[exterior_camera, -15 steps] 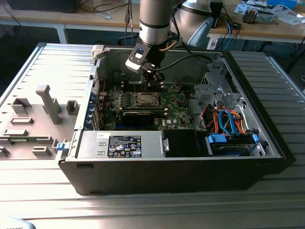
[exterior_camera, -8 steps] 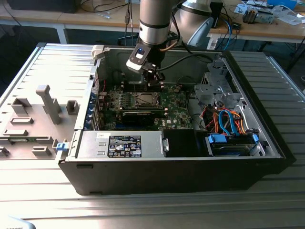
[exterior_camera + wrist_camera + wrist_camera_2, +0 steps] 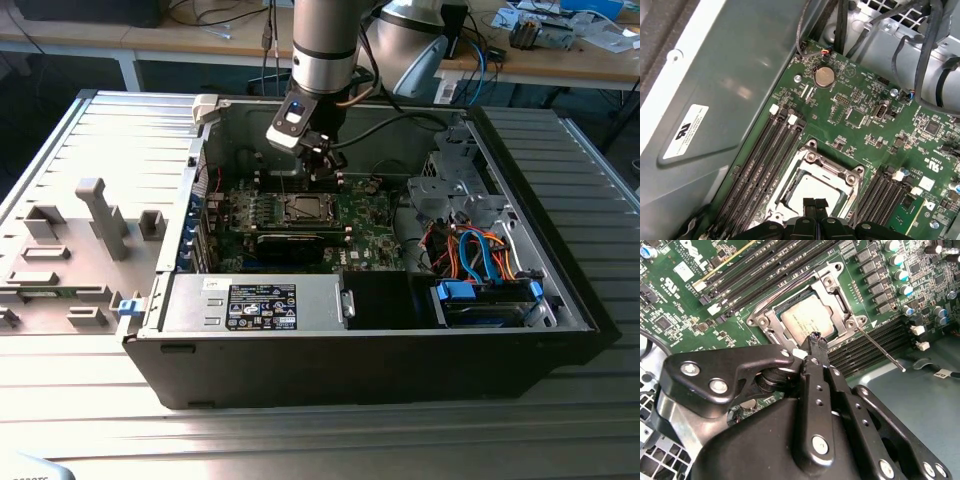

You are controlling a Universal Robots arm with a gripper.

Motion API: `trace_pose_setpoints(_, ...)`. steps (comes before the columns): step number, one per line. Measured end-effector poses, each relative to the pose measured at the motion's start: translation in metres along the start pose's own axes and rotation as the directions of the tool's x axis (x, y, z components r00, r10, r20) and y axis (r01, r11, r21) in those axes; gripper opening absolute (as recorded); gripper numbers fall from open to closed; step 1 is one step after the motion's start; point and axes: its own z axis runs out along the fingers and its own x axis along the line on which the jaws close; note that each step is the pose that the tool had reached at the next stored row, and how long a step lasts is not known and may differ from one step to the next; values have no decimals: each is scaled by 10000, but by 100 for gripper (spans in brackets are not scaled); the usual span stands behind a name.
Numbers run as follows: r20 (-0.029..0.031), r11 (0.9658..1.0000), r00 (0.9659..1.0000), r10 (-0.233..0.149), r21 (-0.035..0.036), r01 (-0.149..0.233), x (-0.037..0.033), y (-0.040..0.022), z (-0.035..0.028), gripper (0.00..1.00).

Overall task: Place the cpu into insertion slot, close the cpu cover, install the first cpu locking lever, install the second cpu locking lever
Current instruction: 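Install the first cpu locking lever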

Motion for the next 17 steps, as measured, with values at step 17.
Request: trace_pose_setpoints(17,8,9919,9919,-1267,15,1267,0,0,0,11)
